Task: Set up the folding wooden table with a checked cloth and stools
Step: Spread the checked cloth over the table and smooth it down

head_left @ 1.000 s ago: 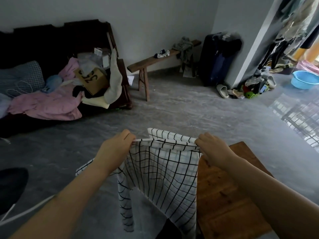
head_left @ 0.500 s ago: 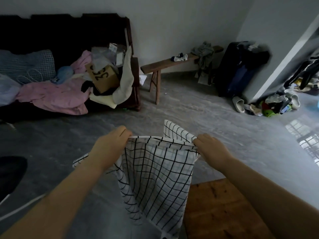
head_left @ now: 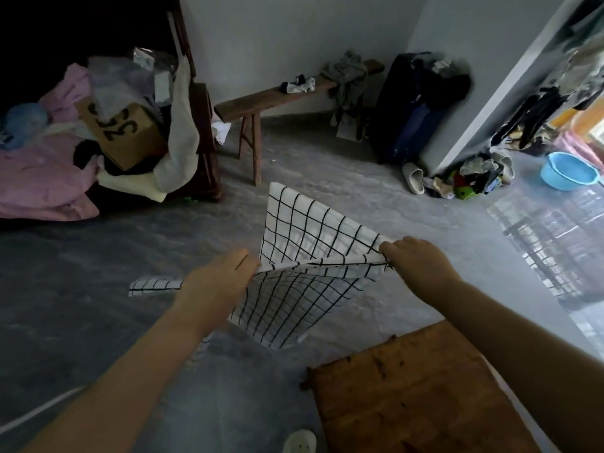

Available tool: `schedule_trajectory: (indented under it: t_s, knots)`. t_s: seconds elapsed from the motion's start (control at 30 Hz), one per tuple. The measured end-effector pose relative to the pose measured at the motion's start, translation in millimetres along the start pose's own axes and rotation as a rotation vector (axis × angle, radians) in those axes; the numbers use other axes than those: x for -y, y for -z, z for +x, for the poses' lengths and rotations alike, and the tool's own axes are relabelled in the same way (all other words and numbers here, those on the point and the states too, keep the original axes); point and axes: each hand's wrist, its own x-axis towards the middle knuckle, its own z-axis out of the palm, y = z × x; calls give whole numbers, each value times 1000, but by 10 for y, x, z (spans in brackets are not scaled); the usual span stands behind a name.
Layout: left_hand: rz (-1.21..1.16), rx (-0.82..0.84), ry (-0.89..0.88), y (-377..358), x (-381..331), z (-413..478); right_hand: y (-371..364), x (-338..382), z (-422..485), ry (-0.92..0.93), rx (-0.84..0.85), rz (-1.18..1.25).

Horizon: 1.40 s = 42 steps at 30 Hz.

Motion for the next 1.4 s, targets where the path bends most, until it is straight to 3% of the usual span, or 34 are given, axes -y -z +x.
schedule_trajectory:
  t_s: [0.23,0.4,0.67,0.77,0.9,1.13,1.37,1.4]
  knots:
    - [-69,-29,-109,-437,-509,180,-145,-338,-434,-131,47,-104]
    - [-189,31,-96,-767,-928,107,-311,-542,-765,-217,95,-104]
    - [-221,94,-76,-1098,-1619,-112,-522,-751,-1309,-282,332,-133]
    - [-223,108,-55,-1154,-1903,-235,-597,-872,-1550,-218,512,-248]
    - [-141,148,-35,-1193,-2431,-466,-946,-1087,-1985,-77,614,-269]
    - [-144,297,129,-1331,-3546,-949,-1585,-1470,-2790,103,509,-188]
    - [-55,436,298,-1581,-4464,-1382,-1759,-1532,-3548,246,386,-88]
    - [-56,426,322,-1631,-4574,-1457,-1826,-1529,-3665,241,437,-100]
